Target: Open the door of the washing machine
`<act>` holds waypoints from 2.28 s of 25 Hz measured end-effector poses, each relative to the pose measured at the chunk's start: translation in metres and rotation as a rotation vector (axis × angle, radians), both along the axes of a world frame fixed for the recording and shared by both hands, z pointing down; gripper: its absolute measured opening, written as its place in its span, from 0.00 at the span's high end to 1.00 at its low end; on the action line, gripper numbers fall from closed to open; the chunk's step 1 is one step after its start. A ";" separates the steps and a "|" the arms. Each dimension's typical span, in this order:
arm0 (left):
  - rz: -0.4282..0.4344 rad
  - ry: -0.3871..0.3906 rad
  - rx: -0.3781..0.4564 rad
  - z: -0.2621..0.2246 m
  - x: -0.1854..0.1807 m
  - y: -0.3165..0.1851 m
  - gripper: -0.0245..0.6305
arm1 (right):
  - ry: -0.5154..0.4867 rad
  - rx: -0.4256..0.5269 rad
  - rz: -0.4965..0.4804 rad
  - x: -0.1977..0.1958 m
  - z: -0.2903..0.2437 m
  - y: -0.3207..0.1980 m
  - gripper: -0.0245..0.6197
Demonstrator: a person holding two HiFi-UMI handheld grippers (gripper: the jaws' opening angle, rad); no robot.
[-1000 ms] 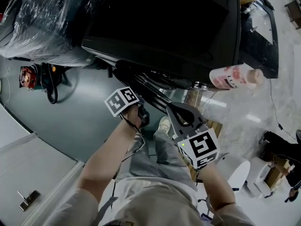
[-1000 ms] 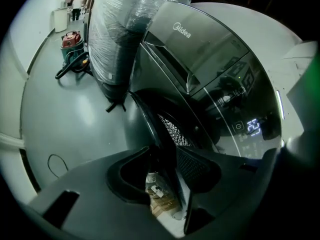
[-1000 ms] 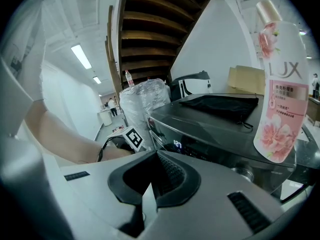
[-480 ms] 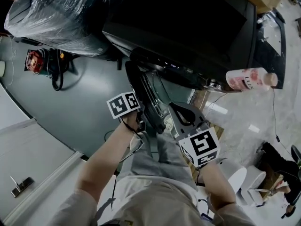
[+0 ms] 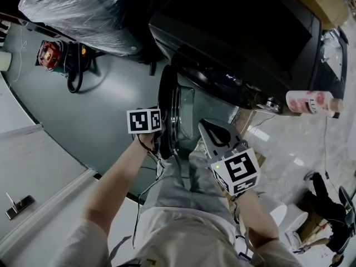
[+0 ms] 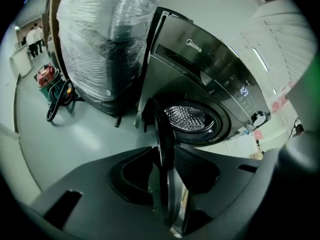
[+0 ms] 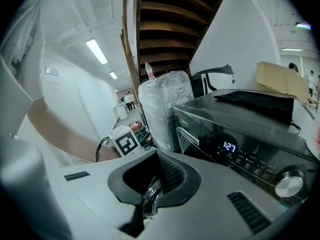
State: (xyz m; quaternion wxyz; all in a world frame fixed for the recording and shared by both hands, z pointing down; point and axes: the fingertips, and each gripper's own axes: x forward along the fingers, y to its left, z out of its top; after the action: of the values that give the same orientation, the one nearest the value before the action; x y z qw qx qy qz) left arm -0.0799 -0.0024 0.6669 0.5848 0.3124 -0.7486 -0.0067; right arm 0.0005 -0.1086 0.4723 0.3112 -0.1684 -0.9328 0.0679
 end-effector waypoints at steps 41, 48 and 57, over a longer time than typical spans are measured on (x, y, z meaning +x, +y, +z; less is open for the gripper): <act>0.872 -0.097 0.036 0.008 -0.095 0.088 0.73 | 0.086 0.020 -0.168 -0.112 0.047 0.094 0.92; 1.052 -0.127 -0.013 0.010 -0.123 0.097 0.73 | 0.114 0.020 -0.116 -0.116 0.054 0.091 0.92; 1.211 -0.118 -0.030 0.010 -0.154 0.103 0.73 | 0.119 0.041 -0.062 -0.123 0.058 0.084 0.92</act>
State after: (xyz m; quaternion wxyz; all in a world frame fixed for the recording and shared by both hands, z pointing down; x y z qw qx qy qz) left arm -0.2340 0.1003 0.6765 0.4466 0.6743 -0.4689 0.3551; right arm -0.1228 -0.0242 0.5300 0.3715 -0.1863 -0.9082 0.0491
